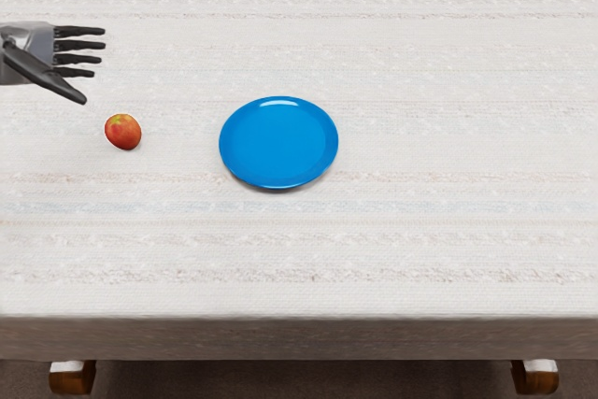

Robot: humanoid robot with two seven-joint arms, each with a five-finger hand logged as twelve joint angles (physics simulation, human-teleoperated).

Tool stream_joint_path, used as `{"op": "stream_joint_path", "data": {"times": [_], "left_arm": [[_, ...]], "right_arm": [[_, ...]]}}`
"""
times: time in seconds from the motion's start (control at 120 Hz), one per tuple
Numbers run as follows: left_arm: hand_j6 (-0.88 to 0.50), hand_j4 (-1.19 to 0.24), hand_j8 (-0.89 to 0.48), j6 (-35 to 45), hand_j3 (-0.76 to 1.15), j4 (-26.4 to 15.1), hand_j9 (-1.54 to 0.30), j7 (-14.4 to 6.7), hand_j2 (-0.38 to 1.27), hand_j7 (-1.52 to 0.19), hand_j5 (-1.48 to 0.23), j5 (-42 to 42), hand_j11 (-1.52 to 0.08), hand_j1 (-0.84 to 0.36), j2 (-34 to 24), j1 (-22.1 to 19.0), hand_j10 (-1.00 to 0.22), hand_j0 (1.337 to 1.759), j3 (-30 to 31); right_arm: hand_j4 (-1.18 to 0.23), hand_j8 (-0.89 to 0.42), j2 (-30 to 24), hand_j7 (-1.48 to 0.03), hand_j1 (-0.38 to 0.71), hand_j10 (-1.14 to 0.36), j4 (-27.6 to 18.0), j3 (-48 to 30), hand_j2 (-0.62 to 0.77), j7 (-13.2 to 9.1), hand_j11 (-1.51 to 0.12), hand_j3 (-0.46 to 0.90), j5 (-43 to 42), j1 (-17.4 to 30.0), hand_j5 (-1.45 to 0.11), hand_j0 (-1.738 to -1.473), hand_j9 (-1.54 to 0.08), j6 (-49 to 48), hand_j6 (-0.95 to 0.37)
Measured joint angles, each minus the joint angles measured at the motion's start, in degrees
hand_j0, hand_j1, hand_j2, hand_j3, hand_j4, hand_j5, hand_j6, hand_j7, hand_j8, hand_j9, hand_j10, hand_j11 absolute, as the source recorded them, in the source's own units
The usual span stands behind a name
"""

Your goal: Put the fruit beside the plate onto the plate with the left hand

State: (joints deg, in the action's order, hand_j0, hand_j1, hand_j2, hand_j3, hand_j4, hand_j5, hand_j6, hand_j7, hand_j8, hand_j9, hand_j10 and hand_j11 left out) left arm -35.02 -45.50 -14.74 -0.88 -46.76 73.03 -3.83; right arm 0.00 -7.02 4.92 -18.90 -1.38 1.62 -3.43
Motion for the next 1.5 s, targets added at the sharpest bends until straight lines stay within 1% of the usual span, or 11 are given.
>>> {"op": "stream_joint_path", "data": {"times": [0.15, 0.258, 0.383, 0.5, 0.6, 0.683, 0.85, 1.142, 1.233, 1.383, 1.5], "left_arm": [[-0.01, -0.01, -0.01, 0.0, 0.0, 0.85, -0.01, -0.05, 0.0, -0.01, -0.01, 0.07, -0.01, 0.34, -0.13, -0.01, -0.01, 1.658, 0.12], [-0.01, -0.01, -0.01, 0.0, 0.0, 2.5, -0.01, -1.36, 0.0, -0.01, -0.01, 0.13, -0.01, 0.34, 0.0, 0.44, -0.01, 1.658, 0.21], [-0.01, -0.01, -0.01, 0.0, 0.0, 3.28, -0.01, -1.97, 0.0, -0.01, -0.01, 0.1, -0.01, 0.34, 0.0, 0.18, -0.01, 1.658, 0.44], [-0.01, -0.01, -0.01, 0.0, 0.0, 3.08, -0.01, -1.82, 0.0, -0.01, -0.01, -0.38, -0.01, 0.34, 0.0, 0.7, -0.01, 1.658, 1.75], [-0.01, -0.01, -0.01, 0.0, 0.0, 2.9, -0.01, -1.74, 0.0, -0.01, -0.01, -0.55, -0.01, 0.34, 0.26, 5.23, -0.01, 1.658, 6.06], [-0.01, -0.01, -0.01, 0.0, 0.0, 2.9, -0.01, -1.76, 0.0, -0.01, -0.01, -0.33, -0.01, 0.34, 1.39, 5.36, -0.01, 1.658, 8.74], [-0.01, -0.01, -0.01, 0.0, 0.0, 3.4, -0.02, -1.79, 0.0, -0.02, -0.02, 2.38, -0.02, 0.33, 6.84, 5.36, -0.01, 1.658, 11.7], [-0.02, -0.02, -0.02, 0.0, 0.0, 4.53, -0.02, -1.79, 0.0, -0.02, -0.02, 4.92, -0.02, 0.33, 7.37, 5.89, -0.02, 1.658, 12.57], [-0.02, -0.02, -0.02, 1.79, 0.0, 5.52, -0.02, -1.79, 0.0, -0.02, -0.02, 6.24, -0.02, 0.33, 10.64, 5.9, -0.02, 1.658, 13.01], [-0.03, -0.03, -0.03, 7.12, 0.0, 10.67, -0.04, -1.79, 0.01, -0.04, -0.04, 10.77, -0.04, 0.32, 17.76, 5.4, -0.03, 1.658, 13.51], [-0.04, -0.04, -0.04, 12.33, 0.0, 13.47, -0.05, -1.79, 0.01, -0.05, -0.05, 13.88, -0.05, 0.3, 22.5, 5.89, -0.04, 1.658, 17.52]], "right_arm": [[0.0, 0.0, 0.0, 0.0, -0.35, 0.0, -0.01, 0.01, 0.0, 0.0, 0.0, 0.0, -0.02, 0.48, 0.0, -1.658, 0.0, 0.0, 0.0], [0.0, 0.0, 0.0, 0.0, -0.35, 0.0, -0.01, 0.0, 0.0, 0.0, 0.0, 0.0, -0.02, 0.6, 0.0, -1.658, 0.0, 0.0, 0.0], [0.0, 0.0, 0.0, 0.0, -0.35, 0.0, -0.01, 0.0, 0.0, 0.0, 0.0, 0.0, -0.02, 0.65, 0.0, -1.658, 0.0, 0.0, 0.0], [0.0, 0.0, 0.0, 0.0, -0.35, 0.0, -0.01, 0.0, 0.0, 0.0, 0.0, 0.0, -0.02, 0.66, 0.0, -1.658, 0.0, 0.0, 0.0], [0.0, 0.0, 0.0, 0.0, -0.35, 0.0, -0.01, 0.0, 0.0, 0.0, 0.0, 0.0, -0.02, 0.67, 0.0, -1.658, 0.0, 0.0, 0.0], [0.0, 0.0, 0.0, 0.0, -0.35, 0.0, -0.01, 0.0, 0.0, 0.0, 0.0, 0.0, -0.02, 0.67, 0.0, -1.658, 0.0, 0.0, 0.0], [0.0, 0.0, 0.0, 0.0, -0.35, 0.0, -0.01, 0.0, 0.0, 0.0, 0.0, 0.0, -0.02, 0.67, 0.0, -1.658, 0.0, 0.0, 0.0], [0.0, 0.0, 0.0, 0.0, -0.35, 0.0, -0.01, 0.0, 0.0, 0.0, 0.0, 0.0, -0.02, 0.67, 0.0, -1.658, 0.0, 0.0, 0.0], [0.0, 0.0, 0.0, 0.0, -0.35, 0.0, -0.01, 0.0, 0.0, 0.0, 0.0, 0.0, -0.02, 0.67, 0.0, -1.658, 0.0, 0.0, 0.0], [0.0, 0.0, 0.0, 0.0, -0.35, 0.0, -0.01, 0.0, 0.0, 0.0, 0.0, 0.0, -0.02, 0.67, 0.0, -1.658, 0.0, 0.0, 0.0], [0.0, 0.0, 0.0, 0.0, -0.35, 0.0, -0.01, 0.0, 0.0, 0.0, 0.0, 0.0, -0.02, 0.67, 0.0, -1.658, 0.0, 0.0, 0.0]]}}
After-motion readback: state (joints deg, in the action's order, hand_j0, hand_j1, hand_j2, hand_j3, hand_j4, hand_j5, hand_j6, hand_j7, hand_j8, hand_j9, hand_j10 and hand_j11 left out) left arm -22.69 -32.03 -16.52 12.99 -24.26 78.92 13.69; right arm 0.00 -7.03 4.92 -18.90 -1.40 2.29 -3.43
